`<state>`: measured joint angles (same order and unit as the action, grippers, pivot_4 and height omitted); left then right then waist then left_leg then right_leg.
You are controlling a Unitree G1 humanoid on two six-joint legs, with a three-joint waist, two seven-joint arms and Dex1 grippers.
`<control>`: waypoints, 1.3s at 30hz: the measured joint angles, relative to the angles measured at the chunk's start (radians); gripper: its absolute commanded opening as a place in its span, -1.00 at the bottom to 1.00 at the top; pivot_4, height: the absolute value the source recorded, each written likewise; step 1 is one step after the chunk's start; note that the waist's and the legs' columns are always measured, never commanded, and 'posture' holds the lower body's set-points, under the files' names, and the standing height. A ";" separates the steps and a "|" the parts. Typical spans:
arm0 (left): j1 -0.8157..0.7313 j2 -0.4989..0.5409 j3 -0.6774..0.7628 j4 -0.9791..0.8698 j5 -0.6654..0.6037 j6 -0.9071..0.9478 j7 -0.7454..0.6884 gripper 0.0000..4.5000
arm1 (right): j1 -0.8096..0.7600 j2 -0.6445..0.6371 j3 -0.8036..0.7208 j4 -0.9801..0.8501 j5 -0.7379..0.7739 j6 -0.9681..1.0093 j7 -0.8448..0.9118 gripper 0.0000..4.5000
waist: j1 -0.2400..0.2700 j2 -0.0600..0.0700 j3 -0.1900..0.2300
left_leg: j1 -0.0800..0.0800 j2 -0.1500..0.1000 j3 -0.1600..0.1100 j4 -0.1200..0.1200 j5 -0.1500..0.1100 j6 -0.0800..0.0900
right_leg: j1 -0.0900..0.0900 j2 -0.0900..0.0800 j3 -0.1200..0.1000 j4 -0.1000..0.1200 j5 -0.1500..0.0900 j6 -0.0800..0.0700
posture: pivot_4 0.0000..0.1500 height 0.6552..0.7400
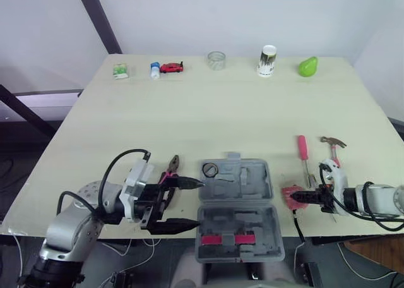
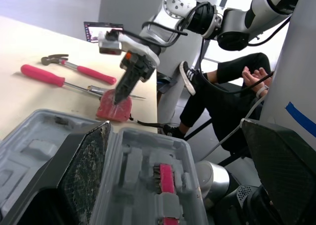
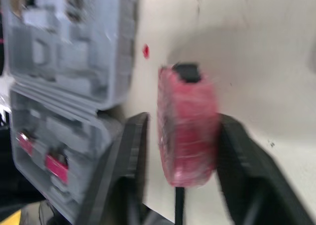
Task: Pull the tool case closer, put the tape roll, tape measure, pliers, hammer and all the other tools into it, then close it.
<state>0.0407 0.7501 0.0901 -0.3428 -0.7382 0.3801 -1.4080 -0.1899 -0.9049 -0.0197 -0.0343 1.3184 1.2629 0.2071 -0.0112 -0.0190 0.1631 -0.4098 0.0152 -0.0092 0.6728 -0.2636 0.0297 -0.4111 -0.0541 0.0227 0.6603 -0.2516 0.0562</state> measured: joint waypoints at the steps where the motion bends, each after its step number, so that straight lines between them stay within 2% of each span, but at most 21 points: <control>1: 0.006 0.001 0.001 0.000 0.001 -0.001 0.004 1.00 | 0.003 -0.012 -0.010 -0.002 -0.017 0.000 0.011 0.74 | 0.000 0.000 0.000 | 0.000 0.000 0.000 0.000 0.000 0.000 | 0.000 0.000 0.000 0.000 0.000 0.000 | 1.00 1.00; 2: 0.007 0.001 0.002 0.000 0.000 -0.002 0.009 1.00 | 0.010 -0.029 -0.022 -0.014 -0.038 -0.003 0.029 0.93 | 0.002 0.000 0.000 | 0.000 0.000 0.000 0.000 0.000 0.000 | 0.000 0.000 0.000 0.000 0.000 0.000 | 1.00 1.00; 4: 0.011 -0.001 0.010 -0.002 0.000 -0.005 0.018 1.00 | 0.043 -0.095 -0.027 -0.095 -0.096 -0.025 0.087 0.97 | 0.003 0.001 0.000 | 0.000 0.000 -0.001 0.000 0.000 0.000 | 0.000 0.000 0.000 0.000 0.000 0.000 | 1.00 1.00; 6: 0.025 -0.004 0.026 -0.002 0.002 -0.022 0.033 1.00 | 0.136 -0.215 -0.024 -0.247 -0.235 -0.127 0.199 0.97 | 0.004 0.003 0.001 | 0.000 0.000 -0.001 0.000 0.000 0.000 | 0.000 0.000 -0.001 0.000 0.000 0.000 | 1.00 1.00; 9: 0.047 -0.015 0.035 -0.002 0.016 -0.053 0.048 1.00 | 0.234 -0.245 -0.061 -0.366 -0.350 -0.271 0.325 0.97 | -0.001 0.002 0.000 | 0.000 0.002 -0.001 0.000 0.000 0.000 | 0.000 0.002 -0.001 0.000 0.000 0.000 | 1.00 1.00; 11: 0.069 -0.044 0.068 0.015 0.028 -0.113 0.049 1.00 | 0.377 -0.248 -0.115 -0.447 -0.501 -0.509 0.490 0.97 | 0.001 0.003 0.000 | 0.000 0.002 0.000 0.000 0.000 0.000 | 0.000 0.002 -0.001 0.000 0.000 0.000 | 1.00 1.00; 14: 0.082 -0.040 0.126 0.068 0.007 -0.151 -0.005 1.00 | 0.439 -0.266 -0.150 -0.470 -0.640 -0.732 0.673 0.97 | -0.001 0.003 0.000 | 0.003 0.002 0.002 0.000 0.000 0.000 | 0.001 0.002 0.000 0.000 0.000 0.000 | 1.00 1.00; 17: 0.095 0.006 0.181 0.140 -0.021 -0.153 -0.090 1.00 | 0.414 -0.270 -0.139 -0.431 -0.741 -0.835 0.755 0.97 | -0.002 0.002 0.000 | 0.006 0.003 0.004 0.000 0.000 0.000 | 0.002 0.002 0.001 0.000 -0.002 -0.002 | 1.00 1.00; 20: 0.119 0.018 0.215 0.211 -0.020 -0.174 -0.128 1.00 | 0.351 -0.252 -0.064 -0.356 -0.860 -0.942 0.802 0.97 | -0.002 0.002 0.000 | 0.008 0.003 0.005 -0.001 0.000 0.000 | 0.004 0.002 0.002 0.000 -0.002 -0.003 | 1.00 1.00; 25: 0.130 0.008 0.203 0.187 -0.012 -0.186 -0.132 1.00 | 0.221 -0.186 0.100 -0.211 -1.045 -1.080 0.859 0.97 | 0.002 0.002 0.001 | 0.008 0.003 0.006 -0.001 0.000 0.000 | 0.004 0.001 0.004 0.000 -0.001 -0.002 | 1.00 1.00; 32: 0.139 -0.010 0.171 0.123 -0.011 -0.179 -0.115 1.00 | 0.043 -0.103 0.247 -0.063 -1.215 -1.157 0.914 0.97 | -0.002 0.002 0.001 | 0.010 0.003 0.006 -0.002 0.000 0.000 | 0.003 0.002 0.004 0.002 0.000 -0.002 | 1.00 1.00; 39: 0.113 -0.009 0.166 0.123 -0.012 -0.170 -0.116 1.00 | -0.044 -0.058 0.301 0.021 -1.296 -1.207 0.959 0.97 | -0.001 0.002 0.001 | 0.010 0.003 0.007 -0.002 0.000 0.000 | 0.004 0.002 0.004 0.002 0.000 -0.002 | 1.00 1.00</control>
<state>0.1537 0.7408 0.2562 -0.2202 -0.7498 0.2102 -1.5242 -0.2342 -0.9634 0.2814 -0.0137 0.0223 0.0561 1.1658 -0.0122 -0.0171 0.1643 -0.4001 0.0183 -0.0027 0.6711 -0.2637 0.0294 -0.4075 -0.0524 0.0268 0.6618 -0.2515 0.0545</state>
